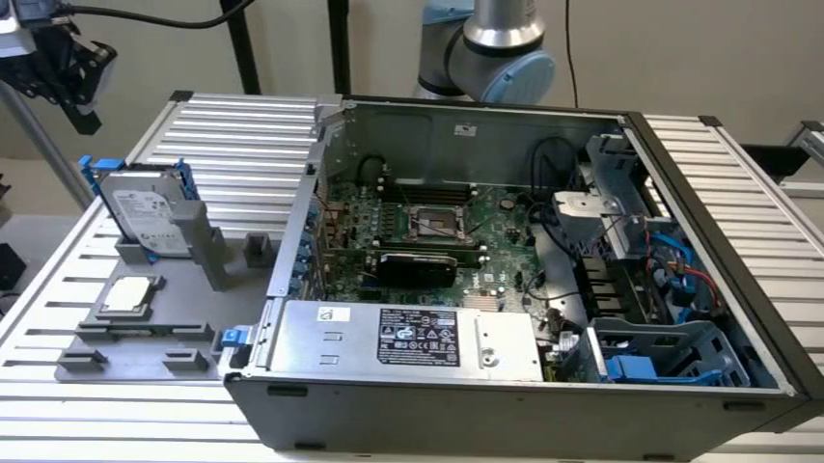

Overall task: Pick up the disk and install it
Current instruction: 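Pick up the disk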

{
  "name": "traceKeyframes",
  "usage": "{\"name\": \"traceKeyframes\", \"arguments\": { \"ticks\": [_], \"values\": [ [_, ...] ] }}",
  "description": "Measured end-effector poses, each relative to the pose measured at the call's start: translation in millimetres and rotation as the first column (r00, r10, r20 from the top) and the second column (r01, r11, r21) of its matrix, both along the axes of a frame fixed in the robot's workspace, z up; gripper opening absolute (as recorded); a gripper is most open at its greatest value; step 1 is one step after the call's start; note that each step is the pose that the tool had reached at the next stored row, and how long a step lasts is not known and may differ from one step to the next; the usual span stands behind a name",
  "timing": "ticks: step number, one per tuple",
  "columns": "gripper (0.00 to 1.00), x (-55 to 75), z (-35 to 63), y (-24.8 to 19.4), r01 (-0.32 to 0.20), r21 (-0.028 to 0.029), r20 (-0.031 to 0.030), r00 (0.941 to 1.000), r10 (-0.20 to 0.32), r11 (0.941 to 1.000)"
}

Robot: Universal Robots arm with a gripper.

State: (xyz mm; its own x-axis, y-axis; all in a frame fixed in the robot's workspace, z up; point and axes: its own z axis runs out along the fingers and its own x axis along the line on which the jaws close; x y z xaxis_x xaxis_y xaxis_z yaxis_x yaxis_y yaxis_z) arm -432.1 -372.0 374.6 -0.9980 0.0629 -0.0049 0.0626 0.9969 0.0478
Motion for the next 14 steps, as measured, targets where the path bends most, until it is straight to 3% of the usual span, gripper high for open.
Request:
{"name": "traceKeyframes", "arguments": {
  "ticks": [9,14],
  "values": [
    [0.00,0.4,-0.2,0.1,-0.005,-0.0003,0.0003,1.0000,0.005,1.0000],
    [0.00,0.7,-2.4,0.1,-0.082,-0.0009,-0.0001,0.9966,0.082,0.9966]
  ]
}}
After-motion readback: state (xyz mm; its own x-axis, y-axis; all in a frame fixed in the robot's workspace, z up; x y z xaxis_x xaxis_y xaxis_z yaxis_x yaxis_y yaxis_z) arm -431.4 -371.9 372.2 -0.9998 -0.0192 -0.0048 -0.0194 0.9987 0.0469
